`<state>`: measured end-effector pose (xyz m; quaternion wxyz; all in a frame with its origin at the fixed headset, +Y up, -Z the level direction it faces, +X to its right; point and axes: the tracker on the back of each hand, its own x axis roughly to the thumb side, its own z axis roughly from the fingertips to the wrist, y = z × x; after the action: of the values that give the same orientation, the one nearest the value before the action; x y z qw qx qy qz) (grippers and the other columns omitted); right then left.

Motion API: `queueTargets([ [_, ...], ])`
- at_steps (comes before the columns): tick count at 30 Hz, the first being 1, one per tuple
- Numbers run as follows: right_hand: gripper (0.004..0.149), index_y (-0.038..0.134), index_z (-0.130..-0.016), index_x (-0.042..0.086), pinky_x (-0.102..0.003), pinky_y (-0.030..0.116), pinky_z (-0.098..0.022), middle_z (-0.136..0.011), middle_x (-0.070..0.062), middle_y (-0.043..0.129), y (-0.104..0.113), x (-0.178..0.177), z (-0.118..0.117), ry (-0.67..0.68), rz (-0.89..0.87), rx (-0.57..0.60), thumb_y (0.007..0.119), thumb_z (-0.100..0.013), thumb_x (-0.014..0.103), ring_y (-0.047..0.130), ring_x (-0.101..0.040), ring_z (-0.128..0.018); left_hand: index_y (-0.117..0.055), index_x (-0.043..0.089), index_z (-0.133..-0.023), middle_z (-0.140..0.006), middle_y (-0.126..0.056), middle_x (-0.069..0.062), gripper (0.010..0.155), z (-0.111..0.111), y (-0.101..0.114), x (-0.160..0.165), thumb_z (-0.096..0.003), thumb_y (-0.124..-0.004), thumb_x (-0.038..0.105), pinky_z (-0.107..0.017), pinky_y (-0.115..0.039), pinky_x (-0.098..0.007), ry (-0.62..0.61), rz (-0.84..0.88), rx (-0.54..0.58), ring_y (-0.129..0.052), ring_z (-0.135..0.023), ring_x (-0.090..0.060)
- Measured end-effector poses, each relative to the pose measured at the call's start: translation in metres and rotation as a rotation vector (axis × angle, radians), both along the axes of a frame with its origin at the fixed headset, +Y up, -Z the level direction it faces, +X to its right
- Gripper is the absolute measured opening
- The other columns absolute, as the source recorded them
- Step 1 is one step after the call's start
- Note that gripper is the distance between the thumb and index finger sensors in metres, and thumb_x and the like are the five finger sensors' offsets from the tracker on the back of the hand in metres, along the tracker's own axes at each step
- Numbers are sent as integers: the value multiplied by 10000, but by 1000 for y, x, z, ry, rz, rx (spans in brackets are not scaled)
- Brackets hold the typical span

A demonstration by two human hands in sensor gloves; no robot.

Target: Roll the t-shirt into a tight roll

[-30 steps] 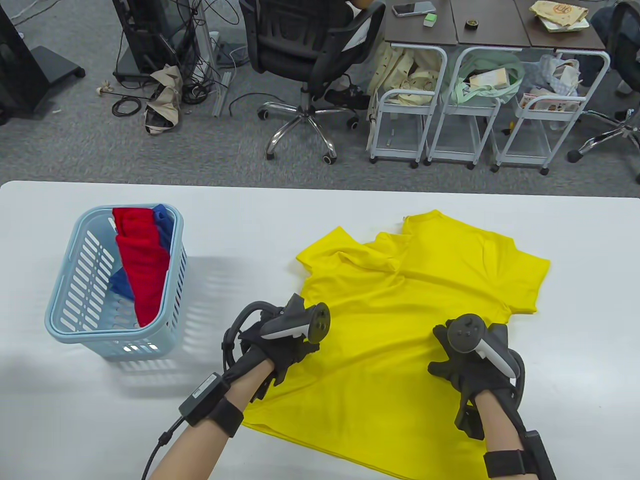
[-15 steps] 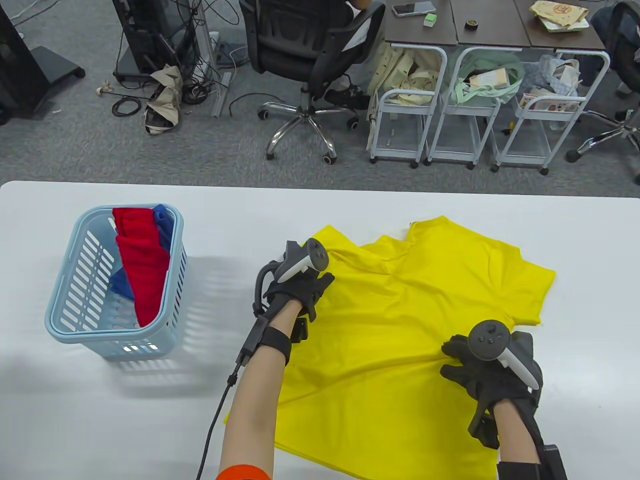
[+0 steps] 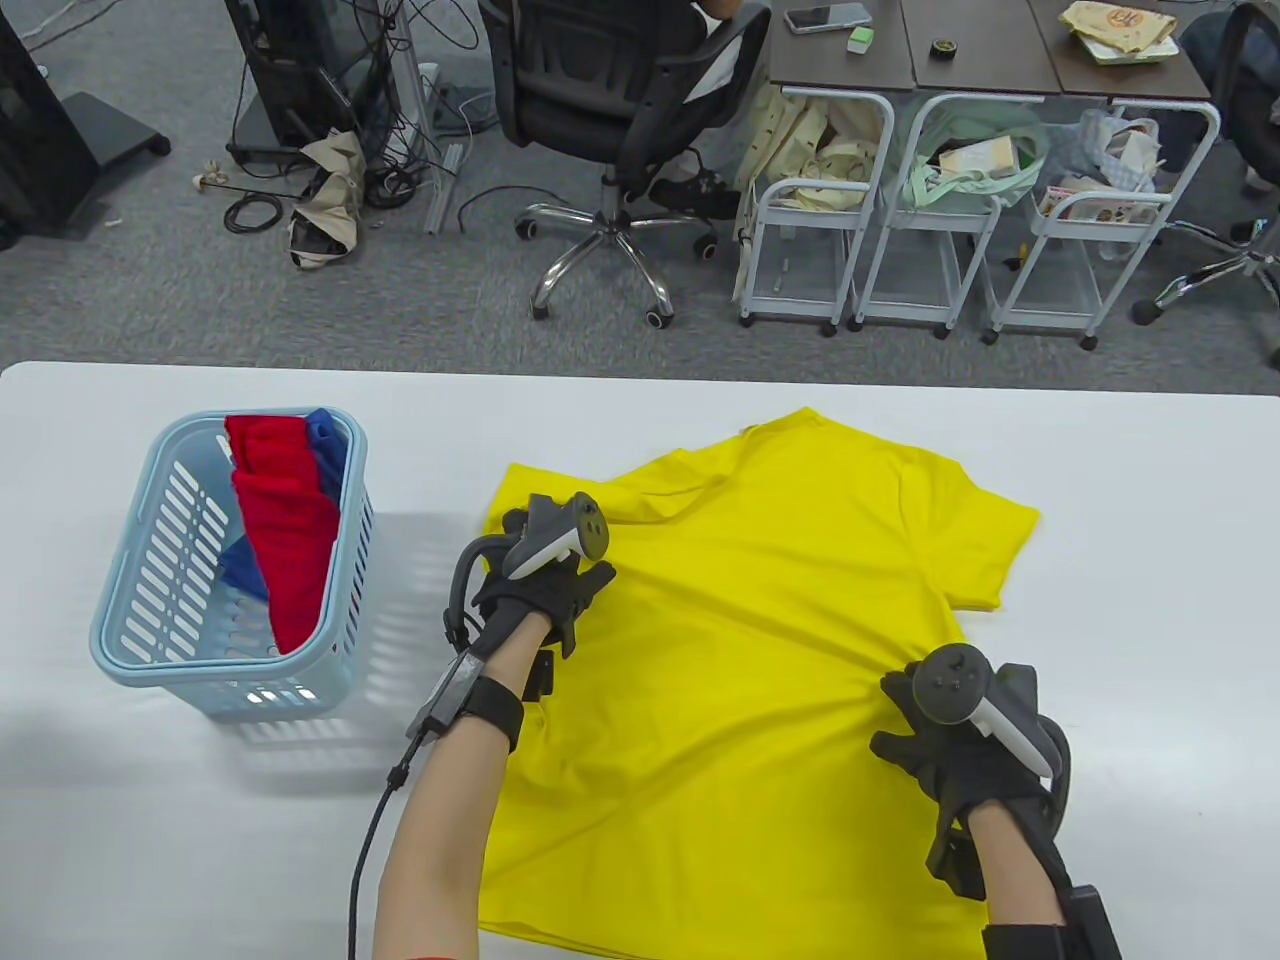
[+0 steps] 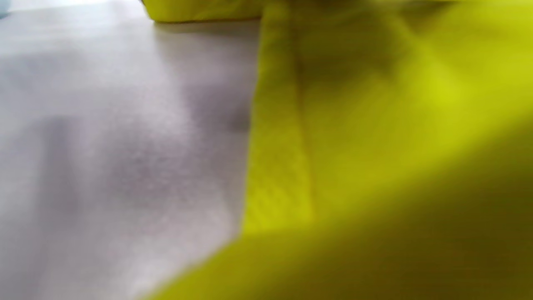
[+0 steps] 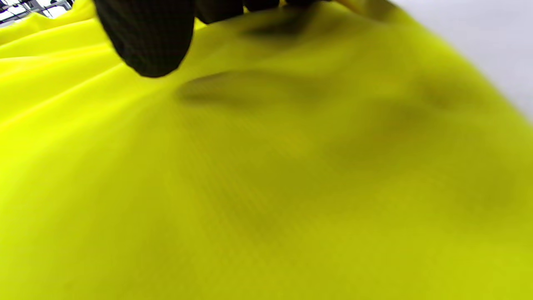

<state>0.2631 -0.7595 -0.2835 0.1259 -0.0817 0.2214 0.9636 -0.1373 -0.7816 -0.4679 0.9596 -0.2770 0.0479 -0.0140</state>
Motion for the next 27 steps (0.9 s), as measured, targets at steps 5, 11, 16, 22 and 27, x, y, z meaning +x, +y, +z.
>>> queueTargets([
  [5,550,735,-1026,269,-579,498,-733,-1152,11,632,12,12,2,-61,-19,36,824,-511,439,562,-272,-1112,-96,129,-1170,-1260,-404,-202,867,-13,22,-22,-546,-342,678,-744,-559,-504,214,-89,51,-550,-1056,-404],
  [11,422,869,-892,255,-538,617,-685,-1024,-2,824,20,11,3,-85,46,77,819,-515,435,786,-290,-982,-339,284,-1191,-1291,-372,-73,720,0,31,5,-561,-449,616,-783,-477,-632,-78,17,183,-467,-1141,-421],
  [16,419,865,-889,263,-531,625,-681,-1027,8,814,20,12,4,-91,37,70,824,-511,437,777,-281,-986,-386,365,-1158,-1286,-286,27,638,27,18,60,-564,-513,560,-814,-390,-622,-487,37,192,-295,-1186,-336],
  [22,366,869,-869,282,-523,632,-678,-1015,31,819,20,10,4,-86,73,67,836,-517,380,787,-263,-976,-248,371,-1185,-1311,-286,7,699,15,12,90,-557,-385,646,-808,-352,-655,-490,-82,71,-295,-1205,-347],
  [27,420,851,-891,281,-522,632,-680,-1032,36,797,19,7,5,-73,94,63,879,-488,395,774,-259,-990,-27,286,-1164,-1260,-15,-92,765,-24,5,19,-561,-331,646,-760,-148,-691,145,221,-20,-35,-1154,-386],
])
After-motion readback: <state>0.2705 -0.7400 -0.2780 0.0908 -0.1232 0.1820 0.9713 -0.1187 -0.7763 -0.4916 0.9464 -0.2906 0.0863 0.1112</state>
